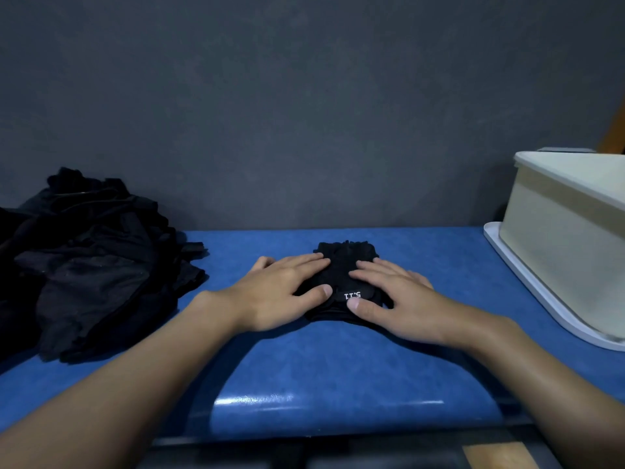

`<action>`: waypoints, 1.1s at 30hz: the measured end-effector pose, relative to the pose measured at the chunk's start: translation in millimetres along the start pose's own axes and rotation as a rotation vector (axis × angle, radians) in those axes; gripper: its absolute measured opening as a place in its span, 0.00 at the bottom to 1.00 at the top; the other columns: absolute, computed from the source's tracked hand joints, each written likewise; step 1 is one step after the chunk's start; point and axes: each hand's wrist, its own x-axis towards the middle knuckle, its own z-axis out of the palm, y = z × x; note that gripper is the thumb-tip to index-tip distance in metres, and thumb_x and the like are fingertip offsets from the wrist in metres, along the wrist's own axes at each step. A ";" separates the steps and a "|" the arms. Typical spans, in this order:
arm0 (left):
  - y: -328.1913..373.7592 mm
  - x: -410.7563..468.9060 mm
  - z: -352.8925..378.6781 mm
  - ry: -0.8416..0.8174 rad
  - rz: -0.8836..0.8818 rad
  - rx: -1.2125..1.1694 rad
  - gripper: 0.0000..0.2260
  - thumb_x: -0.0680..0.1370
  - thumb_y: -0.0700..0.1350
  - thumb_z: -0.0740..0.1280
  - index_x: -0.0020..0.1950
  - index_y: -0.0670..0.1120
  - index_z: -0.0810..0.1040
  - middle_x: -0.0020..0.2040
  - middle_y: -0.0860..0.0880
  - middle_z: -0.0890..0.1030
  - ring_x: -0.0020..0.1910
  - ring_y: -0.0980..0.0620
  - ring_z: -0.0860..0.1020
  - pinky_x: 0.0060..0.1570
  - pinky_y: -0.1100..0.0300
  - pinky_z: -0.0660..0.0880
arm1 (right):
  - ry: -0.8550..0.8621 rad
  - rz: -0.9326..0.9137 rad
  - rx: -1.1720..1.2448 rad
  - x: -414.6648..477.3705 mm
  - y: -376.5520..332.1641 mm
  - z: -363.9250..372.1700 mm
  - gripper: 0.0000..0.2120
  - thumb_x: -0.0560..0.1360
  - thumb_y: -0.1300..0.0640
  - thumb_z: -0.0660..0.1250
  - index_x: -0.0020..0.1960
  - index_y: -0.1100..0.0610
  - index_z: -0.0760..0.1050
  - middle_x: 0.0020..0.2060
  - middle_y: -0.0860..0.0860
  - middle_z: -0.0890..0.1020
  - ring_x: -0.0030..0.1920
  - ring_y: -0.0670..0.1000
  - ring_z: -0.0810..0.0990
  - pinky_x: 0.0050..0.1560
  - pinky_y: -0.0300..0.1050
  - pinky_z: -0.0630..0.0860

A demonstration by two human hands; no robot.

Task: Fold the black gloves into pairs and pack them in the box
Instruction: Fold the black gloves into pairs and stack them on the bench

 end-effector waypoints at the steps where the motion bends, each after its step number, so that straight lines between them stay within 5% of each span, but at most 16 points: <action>1: -0.9 -0.3 0.1 -0.005 0.001 0.000 0.31 0.78 0.67 0.48 0.80 0.58 0.55 0.80 0.61 0.54 0.78 0.63 0.51 0.75 0.53 0.49 | 0.024 -0.018 0.033 -0.4 -0.4 -1.2 0.29 0.76 0.36 0.61 0.75 0.42 0.62 0.77 0.39 0.58 0.77 0.40 0.47 0.77 0.58 0.47; 5: -2.9 -2.4 -1.1 0.014 -0.006 -0.016 0.37 0.72 0.71 0.43 0.80 0.58 0.54 0.80 0.60 0.53 0.78 0.61 0.52 0.76 0.50 0.50 | 0.034 -0.129 0.217 -2.7 1.6 -8.9 0.22 0.75 0.47 0.70 0.66 0.35 0.70 0.70 0.36 0.68 0.76 0.38 0.52 0.77 0.55 0.51; 8: 1.0 -7.4 -6.1 0.075 0.048 -0.007 0.32 0.76 0.66 0.48 0.79 0.58 0.58 0.80 0.61 0.52 0.78 0.63 0.50 0.76 0.52 0.50 | 0.006 -0.184 0.226 -4.6 5.3 -12.8 0.25 0.73 0.53 0.74 0.61 0.29 0.70 0.69 0.35 0.69 0.75 0.36 0.56 0.77 0.48 0.54; 13: 3.2 -19.9 -13.6 0.050 0.152 0.035 0.35 0.74 0.69 0.49 0.78 0.57 0.61 0.79 0.60 0.58 0.78 0.64 0.51 0.77 0.55 0.51 | -0.021 -0.183 0.248 -9.4 7.0 -13.2 0.26 0.72 0.58 0.75 0.66 0.40 0.74 0.65 0.36 0.73 0.66 0.34 0.69 0.69 0.32 0.63; 19: 4.1 -25.8 -9.8 0.047 0.176 0.085 0.28 0.80 0.62 0.60 0.78 0.58 0.60 0.79 0.58 0.59 0.77 0.62 0.55 0.75 0.58 0.53 | 0.059 -0.112 0.289 -12.0 7.3 -13.5 0.20 0.73 0.55 0.74 0.64 0.45 0.76 0.54 0.38 0.82 0.57 0.36 0.78 0.63 0.42 0.73; 33: 3.2 -28.6 -11.3 0.129 0.222 0.055 0.27 0.79 0.61 0.63 0.77 0.56 0.64 0.77 0.59 0.64 0.75 0.62 0.60 0.73 0.59 0.58 | 0.100 -0.187 0.398 -18.8 0.0 -17.2 0.12 0.74 0.56 0.73 0.56 0.47 0.80 0.50 0.41 0.84 0.54 0.42 0.81 0.59 0.49 0.77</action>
